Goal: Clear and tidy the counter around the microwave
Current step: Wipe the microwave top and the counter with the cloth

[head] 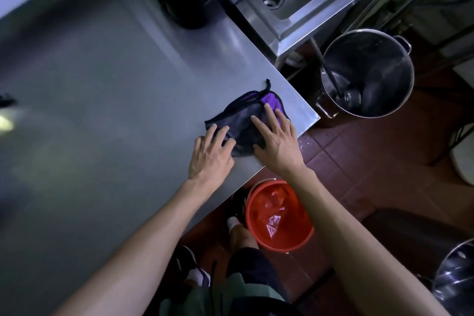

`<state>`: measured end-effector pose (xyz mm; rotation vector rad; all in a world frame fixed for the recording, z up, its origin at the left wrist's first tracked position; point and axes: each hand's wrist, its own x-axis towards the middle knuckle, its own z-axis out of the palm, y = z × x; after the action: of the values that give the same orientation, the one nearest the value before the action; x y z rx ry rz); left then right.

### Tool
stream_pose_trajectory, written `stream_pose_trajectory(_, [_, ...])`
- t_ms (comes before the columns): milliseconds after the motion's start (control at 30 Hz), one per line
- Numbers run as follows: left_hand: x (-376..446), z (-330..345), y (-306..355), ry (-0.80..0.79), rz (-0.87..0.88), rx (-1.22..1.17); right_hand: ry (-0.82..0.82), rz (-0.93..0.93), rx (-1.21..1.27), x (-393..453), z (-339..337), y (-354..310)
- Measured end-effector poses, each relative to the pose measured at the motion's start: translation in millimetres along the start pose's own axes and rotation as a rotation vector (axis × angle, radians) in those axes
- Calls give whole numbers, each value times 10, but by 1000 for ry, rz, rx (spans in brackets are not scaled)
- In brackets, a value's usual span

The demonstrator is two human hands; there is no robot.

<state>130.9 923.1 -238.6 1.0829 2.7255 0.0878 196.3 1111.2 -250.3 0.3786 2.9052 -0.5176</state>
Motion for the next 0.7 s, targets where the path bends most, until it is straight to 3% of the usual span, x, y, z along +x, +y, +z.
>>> stream_pose_trajectory(267, [-286, -97, -305, 95, -11, -100, -42, -103, -139, -188, 143, -302])
stream_pose_trajectory(400, [-566, -175, -415, 85, -75, -145, 5, -137, -96, -362, 216, -537])
stream_pose_trajectory(700, [-1760, -113, -769, 253, -147, -161, -5, -237, 106, -952, 473, -1325])
